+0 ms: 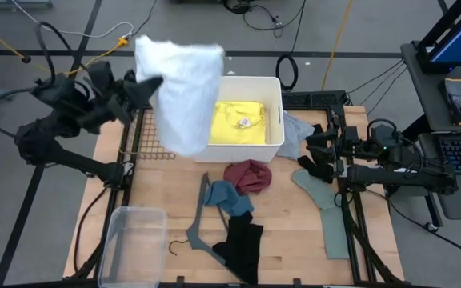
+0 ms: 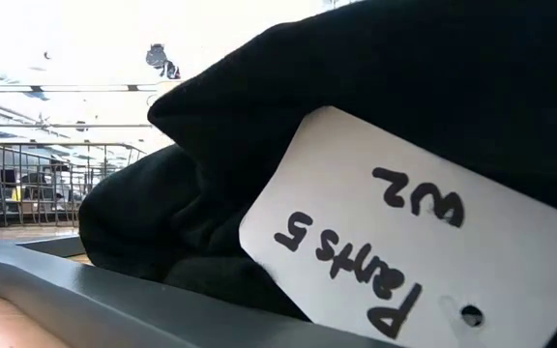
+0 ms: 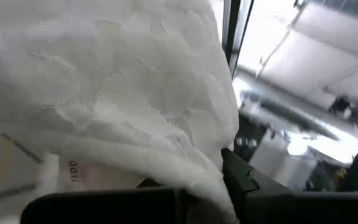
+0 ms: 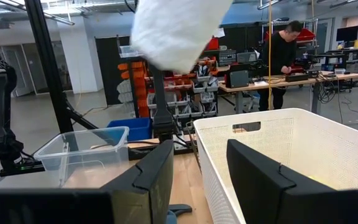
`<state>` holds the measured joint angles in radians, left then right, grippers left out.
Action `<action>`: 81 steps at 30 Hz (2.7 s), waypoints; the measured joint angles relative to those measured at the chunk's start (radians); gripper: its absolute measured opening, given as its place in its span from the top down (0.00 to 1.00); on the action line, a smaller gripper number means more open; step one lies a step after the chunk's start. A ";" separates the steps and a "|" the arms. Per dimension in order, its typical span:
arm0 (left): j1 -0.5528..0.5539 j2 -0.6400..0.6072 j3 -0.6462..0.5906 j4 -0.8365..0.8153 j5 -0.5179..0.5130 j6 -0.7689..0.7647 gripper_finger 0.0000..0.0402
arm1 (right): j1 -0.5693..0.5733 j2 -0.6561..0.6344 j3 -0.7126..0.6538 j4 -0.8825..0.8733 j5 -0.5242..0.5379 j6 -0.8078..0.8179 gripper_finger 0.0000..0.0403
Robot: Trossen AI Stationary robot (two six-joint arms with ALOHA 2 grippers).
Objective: Pick & Place Cloths
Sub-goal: Put the white shirt into the white bin
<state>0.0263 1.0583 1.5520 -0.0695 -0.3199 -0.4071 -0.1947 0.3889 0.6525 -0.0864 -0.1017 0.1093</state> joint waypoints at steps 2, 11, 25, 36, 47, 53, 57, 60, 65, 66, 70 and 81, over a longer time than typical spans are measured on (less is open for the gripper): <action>0.028 0.024 0.000 0.075 0.000 0.026 0.91 | 0.000 0.000 0.000 0.000 0.000 -0.001 0.65; 0.163 0.127 0.000 0.294 0.001 0.188 0.91 | 0.000 0.000 0.000 0.000 0.000 -0.007 0.65; 0.245 0.323 0.000 0.253 -0.023 0.530 0.91 | 0.000 0.000 0.000 0.000 0.000 -0.018 0.65; 0.286 0.469 0.000 0.114 -0.137 0.785 0.91 | 0.000 0.000 0.000 0.000 0.000 -0.017 0.65; 0.382 0.510 0.000 -0.015 -0.180 0.899 0.91 | 0.000 0.000 0.000 0.000 0.000 -0.016 0.65; 0.409 0.522 0.000 -0.105 -0.164 0.910 0.91 | 0.000 0.000 0.000 0.000 0.029 -0.015 0.65; 0.406 0.546 0.000 -0.178 -0.151 0.910 0.91 | 0.000 0.000 0.000 -0.001 0.076 -0.009 0.65; 0.397 0.573 0.000 -0.197 -0.147 0.908 0.91 | 0.000 0.000 0.000 -0.001 0.079 -0.008 0.65; 0.382 0.632 0.000 -0.190 -0.141 0.941 0.91 | 0.000 0.000 0.000 -0.001 0.079 -0.008 0.65; 0.377 0.644 0.000 -0.189 -0.140 0.949 0.91 | 0.000 0.000 0.000 -0.001 0.079 -0.008 0.65; 0.367 0.682 0.000 -0.194 -0.140 0.969 0.91 | 0.000 0.000 0.000 -0.002 0.079 -0.005 0.65; 0.311 0.761 0.000 -0.291 -0.019 0.919 0.91 | 0.000 0.000 0.000 -0.002 0.079 -0.005 0.65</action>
<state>0.3369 1.8195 1.5520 -0.3603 -0.3386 0.5122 -0.1947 0.3890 0.6529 -0.0883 -0.0231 0.1047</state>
